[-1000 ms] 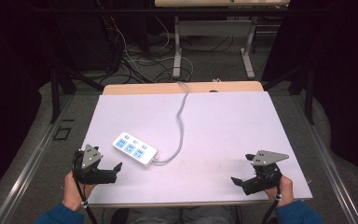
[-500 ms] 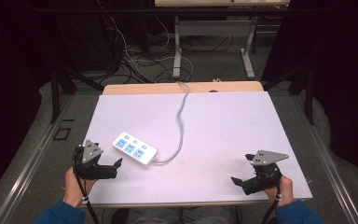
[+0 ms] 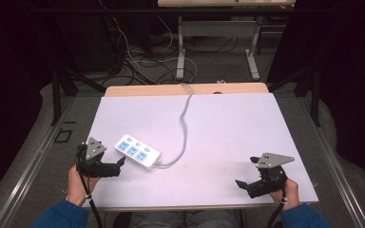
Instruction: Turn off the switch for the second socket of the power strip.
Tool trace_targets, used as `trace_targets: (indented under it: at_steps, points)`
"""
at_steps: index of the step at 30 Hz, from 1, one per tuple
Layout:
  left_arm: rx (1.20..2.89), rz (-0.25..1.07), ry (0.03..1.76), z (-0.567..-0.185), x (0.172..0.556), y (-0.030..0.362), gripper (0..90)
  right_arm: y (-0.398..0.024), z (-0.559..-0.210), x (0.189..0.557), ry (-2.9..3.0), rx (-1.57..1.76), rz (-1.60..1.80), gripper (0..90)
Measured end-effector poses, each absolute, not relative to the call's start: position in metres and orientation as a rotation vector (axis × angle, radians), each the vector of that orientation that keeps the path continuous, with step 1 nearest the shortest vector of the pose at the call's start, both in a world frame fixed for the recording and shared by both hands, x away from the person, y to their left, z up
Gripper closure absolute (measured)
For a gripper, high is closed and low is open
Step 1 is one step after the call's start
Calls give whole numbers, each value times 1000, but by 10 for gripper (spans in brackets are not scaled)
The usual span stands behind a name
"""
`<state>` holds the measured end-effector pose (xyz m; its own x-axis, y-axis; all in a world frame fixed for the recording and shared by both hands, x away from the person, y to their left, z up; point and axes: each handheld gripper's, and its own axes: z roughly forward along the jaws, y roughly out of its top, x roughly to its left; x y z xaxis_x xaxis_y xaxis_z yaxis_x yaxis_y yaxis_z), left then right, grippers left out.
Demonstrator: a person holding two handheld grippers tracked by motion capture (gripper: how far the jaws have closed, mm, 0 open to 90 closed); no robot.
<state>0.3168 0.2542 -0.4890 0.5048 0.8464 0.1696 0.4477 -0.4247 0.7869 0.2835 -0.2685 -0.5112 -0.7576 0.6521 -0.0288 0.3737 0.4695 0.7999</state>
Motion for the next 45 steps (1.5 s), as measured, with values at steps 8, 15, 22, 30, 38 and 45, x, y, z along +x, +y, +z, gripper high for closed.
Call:
trace_targets:
  at_steps: [8, 15, 22, 30, 38, 45]
  points:
    - [2059, 739, 1064, -488, 326, 253, 2, -268, -511, 283, 2389, 872, 1176, 17]
    - [2080, 726, 1072, -489, 335, 252, 2, -269, -511, 284, 2392, 863, 1181, 17]
    - [2061, 730, 1082, -488, 342, 249, 2, -269, -510, 284, 2407, 863, 1166, 18]
    - [2077, 716, 1086, -488, 350, 247, 0, -269, -511, 284, 2404, 863, 1167, 18]
    - [2089, 729, 1080, -486, 358, 243, 0, -269, -511, 284, 2396, 867, 1178, 18]
    - [2102, 726, 1082, -484, 366, 240, 0, -268, -512, 284, 2387, 874, 1187, 19]
